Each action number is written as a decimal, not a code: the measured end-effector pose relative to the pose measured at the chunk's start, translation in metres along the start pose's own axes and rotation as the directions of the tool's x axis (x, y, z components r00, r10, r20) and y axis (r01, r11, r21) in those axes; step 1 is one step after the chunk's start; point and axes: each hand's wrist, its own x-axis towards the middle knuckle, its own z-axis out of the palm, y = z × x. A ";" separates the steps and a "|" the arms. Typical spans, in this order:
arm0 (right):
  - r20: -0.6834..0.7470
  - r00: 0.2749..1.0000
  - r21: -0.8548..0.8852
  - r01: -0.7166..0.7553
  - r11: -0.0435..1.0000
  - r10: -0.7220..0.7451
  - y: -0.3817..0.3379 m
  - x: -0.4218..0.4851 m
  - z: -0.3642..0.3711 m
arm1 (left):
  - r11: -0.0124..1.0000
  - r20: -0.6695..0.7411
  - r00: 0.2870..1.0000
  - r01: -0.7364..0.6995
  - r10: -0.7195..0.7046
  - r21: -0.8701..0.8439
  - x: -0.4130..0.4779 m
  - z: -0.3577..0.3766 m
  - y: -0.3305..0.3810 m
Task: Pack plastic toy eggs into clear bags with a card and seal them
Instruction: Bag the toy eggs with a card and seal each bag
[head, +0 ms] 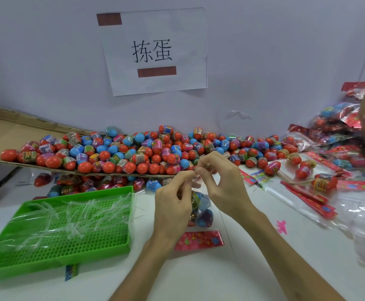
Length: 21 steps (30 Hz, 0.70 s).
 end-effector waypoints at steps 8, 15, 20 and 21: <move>-0.264 0.917 0.103 -0.282 0.954 0.300 0.012 0.012 -0.024 | 0.966 -0.077 0.977 0.182 -0.199 -0.181 0.006 -0.004 0.002; -0.174 0.953 -0.051 -0.259 0.965 0.247 -0.003 0.064 -0.068 | 0.845 -0.185 0.842 0.443 -0.507 -0.300 0.014 -0.010 -0.011; -0.055 0.992 0.005 -0.111 0.994 0.111 -0.046 0.133 -0.110 | 0.779 -0.198 0.767 0.538 -0.611 -0.320 0.015 -0.010 -0.014; 0.022 0.995 0.053 -0.094 0.994 0.093 -0.054 0.142 -0.117 | 0.779 -0.206 0.762 0.544 -0.614 -0.313 0.015 -0.011 -0.014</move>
